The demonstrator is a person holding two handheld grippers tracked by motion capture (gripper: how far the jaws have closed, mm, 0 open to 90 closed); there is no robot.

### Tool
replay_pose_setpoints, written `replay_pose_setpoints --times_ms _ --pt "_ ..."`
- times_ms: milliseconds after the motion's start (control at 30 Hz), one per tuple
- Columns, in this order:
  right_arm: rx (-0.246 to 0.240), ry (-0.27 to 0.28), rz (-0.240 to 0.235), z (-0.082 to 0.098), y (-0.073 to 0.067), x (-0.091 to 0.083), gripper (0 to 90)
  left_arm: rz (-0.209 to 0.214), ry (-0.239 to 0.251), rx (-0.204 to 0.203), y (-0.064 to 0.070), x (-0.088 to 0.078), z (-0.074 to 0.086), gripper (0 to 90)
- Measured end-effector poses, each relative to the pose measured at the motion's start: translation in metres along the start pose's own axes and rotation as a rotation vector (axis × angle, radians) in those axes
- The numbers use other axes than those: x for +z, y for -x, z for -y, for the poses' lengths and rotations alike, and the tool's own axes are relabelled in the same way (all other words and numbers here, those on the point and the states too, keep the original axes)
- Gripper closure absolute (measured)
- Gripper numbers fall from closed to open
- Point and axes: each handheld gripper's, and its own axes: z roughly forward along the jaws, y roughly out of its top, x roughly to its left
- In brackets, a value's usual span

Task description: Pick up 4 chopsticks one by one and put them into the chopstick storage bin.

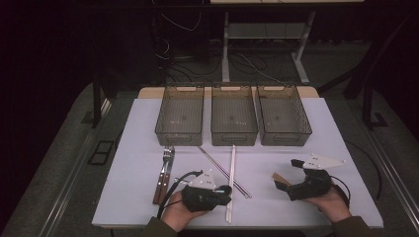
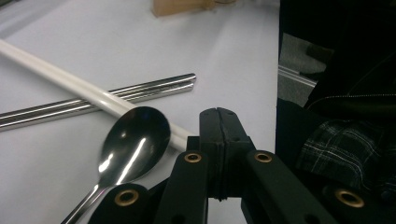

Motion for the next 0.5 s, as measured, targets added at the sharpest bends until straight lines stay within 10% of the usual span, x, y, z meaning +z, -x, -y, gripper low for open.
replay_pose_setpoints --times_ms 500 --pt "-0.001 -0.004 0.001 0.000 0.000 0.000 0.7 0.034 -0.075 0.061 0.013 0.031 -0.004 89.5"
